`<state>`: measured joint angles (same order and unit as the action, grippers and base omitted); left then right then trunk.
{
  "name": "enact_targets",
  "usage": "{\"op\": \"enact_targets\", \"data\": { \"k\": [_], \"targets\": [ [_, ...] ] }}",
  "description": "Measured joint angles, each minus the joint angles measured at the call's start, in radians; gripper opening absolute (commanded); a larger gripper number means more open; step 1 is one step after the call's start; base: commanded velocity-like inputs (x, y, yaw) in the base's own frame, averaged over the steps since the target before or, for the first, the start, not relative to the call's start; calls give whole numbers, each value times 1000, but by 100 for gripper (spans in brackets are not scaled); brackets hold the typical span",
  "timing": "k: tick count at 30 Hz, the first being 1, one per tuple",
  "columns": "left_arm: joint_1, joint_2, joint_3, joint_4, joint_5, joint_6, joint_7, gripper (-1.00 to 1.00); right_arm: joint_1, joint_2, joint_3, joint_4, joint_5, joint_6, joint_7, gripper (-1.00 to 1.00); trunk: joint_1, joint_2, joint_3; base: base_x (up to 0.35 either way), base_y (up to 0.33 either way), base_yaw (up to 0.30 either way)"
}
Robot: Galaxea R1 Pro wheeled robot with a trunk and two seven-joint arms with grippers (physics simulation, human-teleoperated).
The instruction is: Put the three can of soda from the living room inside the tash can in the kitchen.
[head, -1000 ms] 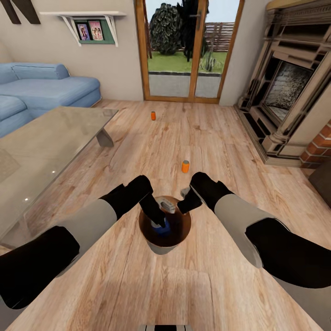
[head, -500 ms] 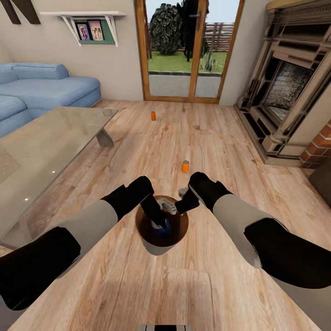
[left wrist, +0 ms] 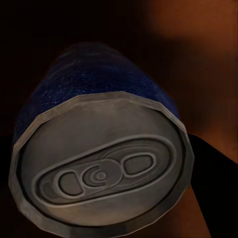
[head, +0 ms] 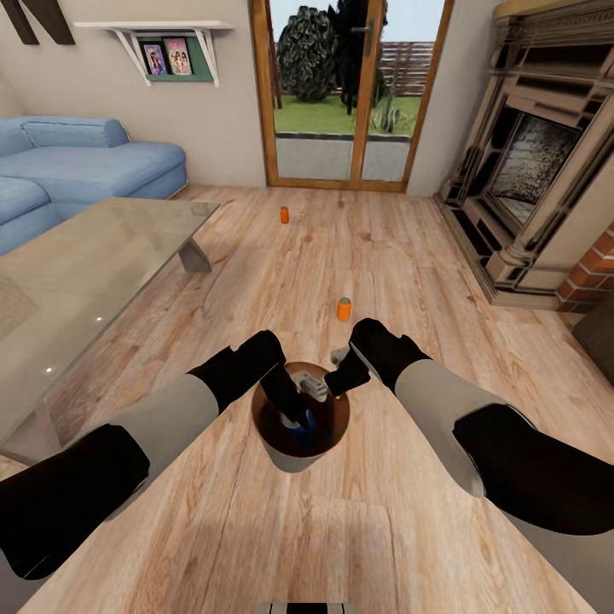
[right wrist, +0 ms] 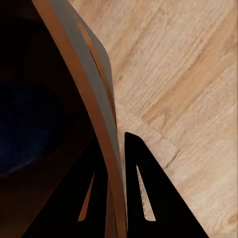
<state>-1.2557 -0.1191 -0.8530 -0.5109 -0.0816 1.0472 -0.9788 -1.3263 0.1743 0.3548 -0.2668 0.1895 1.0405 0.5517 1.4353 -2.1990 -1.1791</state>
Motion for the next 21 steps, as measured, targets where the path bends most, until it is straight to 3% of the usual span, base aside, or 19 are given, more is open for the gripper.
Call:
{"op": "enact_targets", "data": {
  "k": [3,4,16,21],
  "targets": [
    [1,1,0,0,0,0,0,-100,0,0,-1,0,-5,1,0,-100,0,0,0,0,0,0],
    [1,1,0,0,0,0,0,100,0,0,-1,0,-2,1,0,-100,0,0,0,0,0,0],
    [1,10,1,-5,3,0,40,100,0,0,1,2,12,-2,-1,-100,0,0,0,0,0,0],
    [1,14,5,-48,8,0,36,100,0,-7,-6,9,0,1,0,-100,0,0,0,0,0,0]
  ]
}}
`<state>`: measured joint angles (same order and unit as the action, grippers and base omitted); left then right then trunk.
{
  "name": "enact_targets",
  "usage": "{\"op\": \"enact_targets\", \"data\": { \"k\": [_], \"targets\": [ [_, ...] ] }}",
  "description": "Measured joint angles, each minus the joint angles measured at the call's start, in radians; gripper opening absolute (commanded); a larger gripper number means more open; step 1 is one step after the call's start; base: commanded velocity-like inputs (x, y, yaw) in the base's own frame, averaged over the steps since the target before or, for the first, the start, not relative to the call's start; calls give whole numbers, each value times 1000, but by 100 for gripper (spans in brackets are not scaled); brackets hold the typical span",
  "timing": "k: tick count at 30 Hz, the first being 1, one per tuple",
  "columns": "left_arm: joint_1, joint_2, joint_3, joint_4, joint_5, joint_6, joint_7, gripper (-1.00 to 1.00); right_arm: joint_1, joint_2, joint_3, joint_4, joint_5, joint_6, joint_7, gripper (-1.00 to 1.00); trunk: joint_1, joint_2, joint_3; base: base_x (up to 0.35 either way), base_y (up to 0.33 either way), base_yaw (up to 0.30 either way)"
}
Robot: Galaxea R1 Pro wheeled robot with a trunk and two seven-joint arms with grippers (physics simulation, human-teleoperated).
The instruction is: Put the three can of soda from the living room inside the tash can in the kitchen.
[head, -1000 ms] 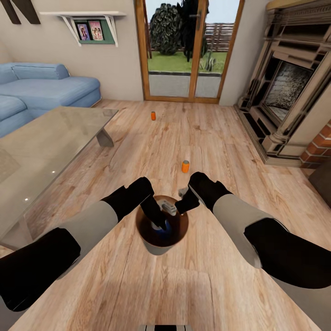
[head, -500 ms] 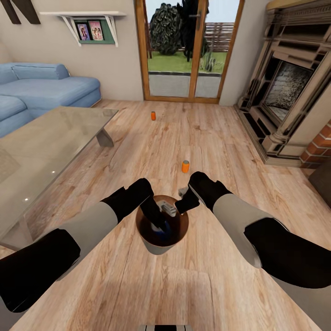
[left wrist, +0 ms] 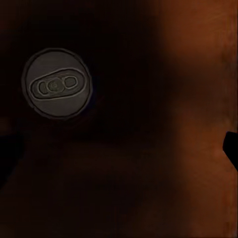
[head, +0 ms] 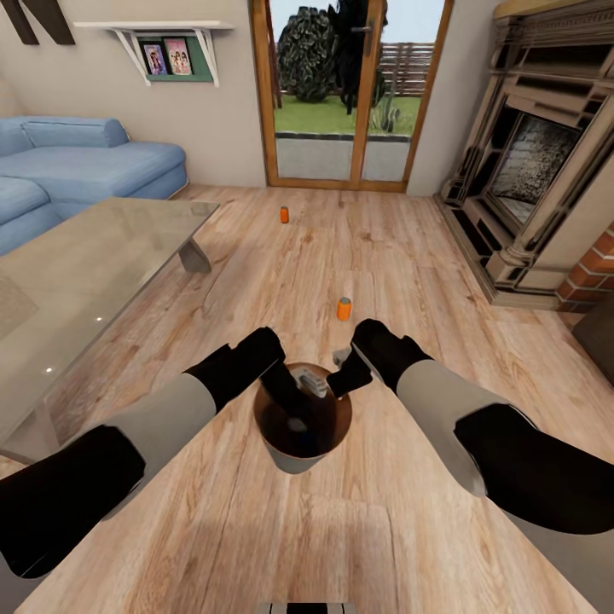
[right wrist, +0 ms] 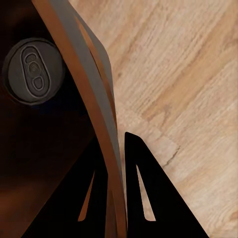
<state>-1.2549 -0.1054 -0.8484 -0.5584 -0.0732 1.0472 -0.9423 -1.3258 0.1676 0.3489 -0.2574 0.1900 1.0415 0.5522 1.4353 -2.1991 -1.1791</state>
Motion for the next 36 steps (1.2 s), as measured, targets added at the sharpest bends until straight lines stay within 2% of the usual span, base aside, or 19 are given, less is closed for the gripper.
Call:
{"op": "enact_targets", "data": {
  "k": [2,4,6,7,8,10,11,12,13,15,16,18,20,22,24,28,30,33,36],
  "targets": [
    [1,6,3,-57,1,0,-3,100,0,-2,-2,3,0,0,0,-100,0,0,0,0,0,0],
    [1,52,8,-141,5,0,-9,100,1,-10,-3,6,1,0,-1,-100,0,0,0,0,0,0],
    [1,123,19,-232,14,-1,-50,100,1,-21,-3,7,5,-1,-1,-100,0,0,0,0,0,0],
    [1,144,23,-255,19,0,-65,100,1,-24,-1,7,12,-3,-1,-100,0,0,0,0,0,0],
    [1,188,34,-299,27,0,-96,100,1,-28,-1,8,13,-3,-1,-100,0,0,0,0,0,0],
    [1,239,53,-347,35,-1,-128,100,1,-33,-2,8,10,-2,-1,-100,0,0,0,0,0,0],
    [2,285,77,-391,41,-2,-154,100,1,-40,-5,8,0,0,-1,-100,0,0,0,0,0,0],
    [12,351,122,-451,47,-2,-173,100,2,-54,-12,8,-15,3,1,-100,0,0,0,0,0,0],
    [31,388,147,-489,44,-1,-172,100,2,-66,-14,7,-19,3,1,-100,0,0,0,0,0,0],
    [73,420,182,-528,40,-1,-146,100,2,-96,-12,8,-11,3,2,-100,0,0,0,0,0,0],
    [89,428,200,-536,40,0,-133,100,2,-108,-9,7,6,-2,1,-100,0,0,0,0,0,0],
    [136,441,282,-547,37,-1,-86,100,2,-146,-7,7,16,-4,3,-100,0,0,0,0,0,0],
    [222,445,419,-553,34,-40,16,100,2,-189,-11,8,3,-1,4,-100,0,0,0,0,0,0],
    [292,444,514,-555,33,-92,122,100,3,-222,-10,8,-1,0,6,-100,0,0,0,0,0,0],
    [350,443,581,-556,36,-125,234,100,3,-251,-9,5,0,-1,8,-100,0,0,0,0,0,0],
    [410,435,641,-555,46,-173,392,100,4,-286,-10,2,-3,-1,3,-100,0,0,0,0,0,0],
    [435,419,705,-541,49,-208,469,100,6,-319,-15,3,-24,4,3,-100,0,0,0,0,0,0],
    [461,386,777,-517,50,-238,509,100,18,-368,-7,1,2,0,0,-100,0,0,0,0,0,0],
    [489,361,799,-497,50,-282,521,100,32,-401,-1,-1,21,-4,-1,-100,0,0,0,0,0,0]
  ]
}}
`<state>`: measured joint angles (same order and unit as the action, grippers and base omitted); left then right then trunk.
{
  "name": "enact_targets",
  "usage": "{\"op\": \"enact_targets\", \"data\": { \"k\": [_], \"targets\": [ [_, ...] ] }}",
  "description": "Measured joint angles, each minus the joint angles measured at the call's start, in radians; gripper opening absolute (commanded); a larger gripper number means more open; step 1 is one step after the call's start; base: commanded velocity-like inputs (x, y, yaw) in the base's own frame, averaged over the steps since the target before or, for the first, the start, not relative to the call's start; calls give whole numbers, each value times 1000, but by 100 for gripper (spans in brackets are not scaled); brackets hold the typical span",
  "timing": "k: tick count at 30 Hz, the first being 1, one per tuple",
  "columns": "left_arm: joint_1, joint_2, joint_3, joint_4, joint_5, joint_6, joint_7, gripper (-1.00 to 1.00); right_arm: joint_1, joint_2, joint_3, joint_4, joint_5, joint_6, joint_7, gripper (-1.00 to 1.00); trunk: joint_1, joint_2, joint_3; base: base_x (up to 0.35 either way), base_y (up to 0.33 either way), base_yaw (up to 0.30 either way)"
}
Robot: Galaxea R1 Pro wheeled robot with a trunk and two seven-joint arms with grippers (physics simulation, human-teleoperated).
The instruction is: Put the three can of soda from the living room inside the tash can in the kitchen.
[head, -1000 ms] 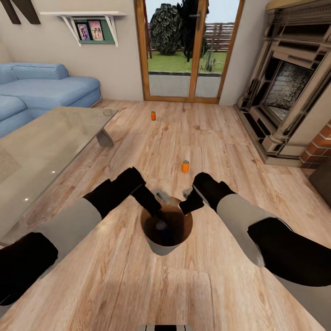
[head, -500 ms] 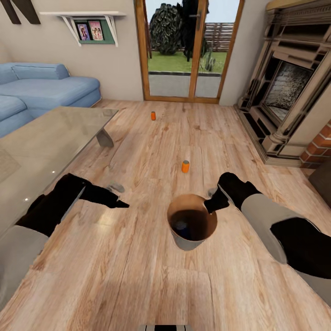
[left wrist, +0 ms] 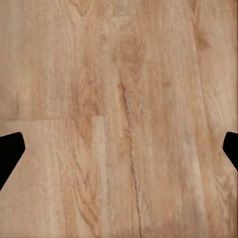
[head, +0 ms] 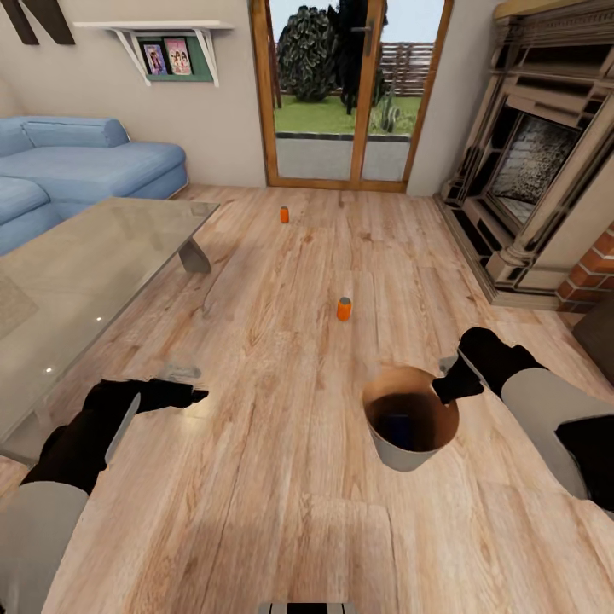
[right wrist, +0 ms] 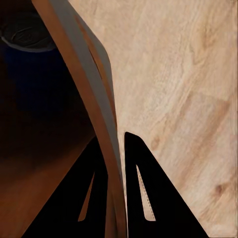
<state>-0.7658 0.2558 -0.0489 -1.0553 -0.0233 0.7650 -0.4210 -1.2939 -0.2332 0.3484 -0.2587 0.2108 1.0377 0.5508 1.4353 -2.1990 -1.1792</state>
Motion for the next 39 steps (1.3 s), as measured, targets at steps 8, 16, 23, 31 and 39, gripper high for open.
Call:
{"op": "enact_targets", "data": {
  "k": [8,16,23,31,39],
  "targets": [
    [48,-20,13,12,2,-48,10,100,73,-41,-14,-5,-34,-39,1,-100,0,0,0,0,0,0],
    [54,-45,12,13,-5,-53,12,100,155,-117,-75,-5,-15,-150,1,-100,0,0,0,0,0,0],
    [54,-93,9,70,-14,-57,70,100,234,-132,-170,-6,-37,-248,-15,-100,0,0,0,35,0,0],
    [52,-177,6,261,-7,-132,226,100,241,-133,-187,-7,-50,-259,-98,-100,0,0,0,266,-34,0],
    [53,-190,12,271,-5,-138,236,100,242,-149,-272,0,-54,-258,-101,-100,0,0,-1,308,-109,0]
  ]
}}
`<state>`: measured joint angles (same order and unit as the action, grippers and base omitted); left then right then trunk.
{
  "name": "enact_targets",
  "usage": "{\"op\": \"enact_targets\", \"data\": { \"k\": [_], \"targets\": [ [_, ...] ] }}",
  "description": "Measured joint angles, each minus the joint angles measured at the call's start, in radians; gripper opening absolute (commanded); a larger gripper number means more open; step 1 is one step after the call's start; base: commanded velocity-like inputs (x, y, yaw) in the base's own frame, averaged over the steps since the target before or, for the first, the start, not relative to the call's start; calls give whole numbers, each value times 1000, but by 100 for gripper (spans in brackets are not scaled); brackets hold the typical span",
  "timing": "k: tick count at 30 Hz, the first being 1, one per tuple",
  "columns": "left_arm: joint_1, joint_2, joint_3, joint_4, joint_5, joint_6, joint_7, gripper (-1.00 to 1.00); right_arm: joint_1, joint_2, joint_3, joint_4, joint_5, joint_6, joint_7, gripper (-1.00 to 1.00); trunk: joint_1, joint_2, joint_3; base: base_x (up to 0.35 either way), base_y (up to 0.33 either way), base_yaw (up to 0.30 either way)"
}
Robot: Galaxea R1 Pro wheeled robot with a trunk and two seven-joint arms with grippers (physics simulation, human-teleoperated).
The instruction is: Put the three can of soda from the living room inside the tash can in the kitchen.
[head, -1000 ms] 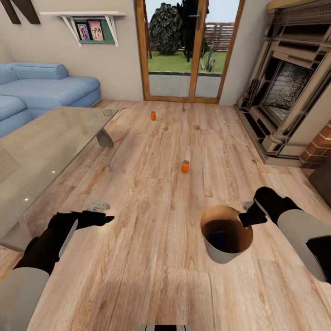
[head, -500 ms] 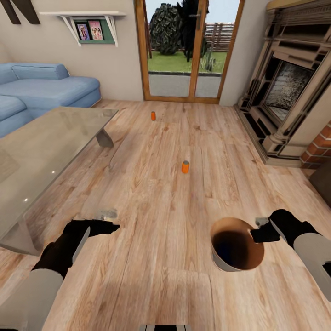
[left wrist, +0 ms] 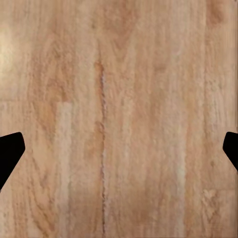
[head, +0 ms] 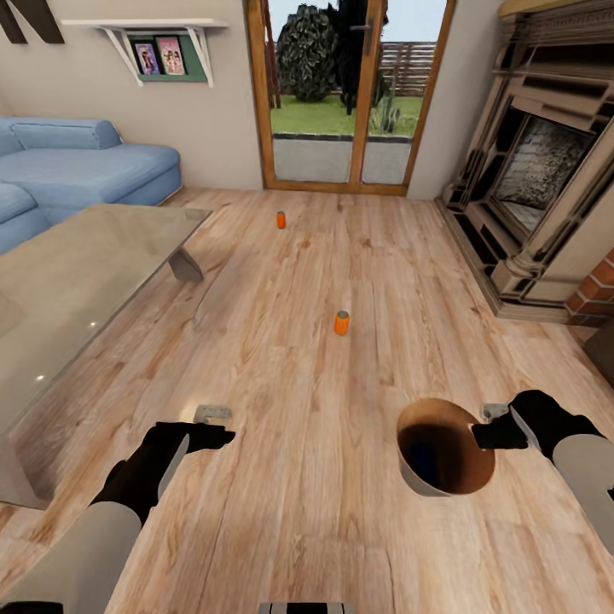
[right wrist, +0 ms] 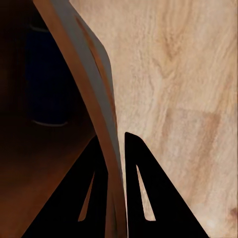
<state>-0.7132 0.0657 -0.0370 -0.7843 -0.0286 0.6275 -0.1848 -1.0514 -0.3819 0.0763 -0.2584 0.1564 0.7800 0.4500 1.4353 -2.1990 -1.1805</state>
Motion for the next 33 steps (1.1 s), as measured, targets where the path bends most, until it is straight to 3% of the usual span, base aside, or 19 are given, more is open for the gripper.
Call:
{"op": "enact_targets", "data": {
  "k": [5,9,17,33],
  "targets": [
    [0,0,1,-4,0,0,2,100,1,-16,-9,7,27,-7,-2,-100,0,0,-2,298,-140,0],
    [0,0,1,-27,0,6,1,100,0,-18,-21,9,5,-2,-1,-100,0,0,-1,282,-172,0],
    [0,0,0,-96,0,17,1,100,1,-27,-21,11,13,1,-6,-100,0,0,9,275,-184,0],
    [0,0,-2,-107,-1,20,1,100,5,-27,-21,12,11,3,-3,-100,0,0,21,275,-184,0]
  ]
}}
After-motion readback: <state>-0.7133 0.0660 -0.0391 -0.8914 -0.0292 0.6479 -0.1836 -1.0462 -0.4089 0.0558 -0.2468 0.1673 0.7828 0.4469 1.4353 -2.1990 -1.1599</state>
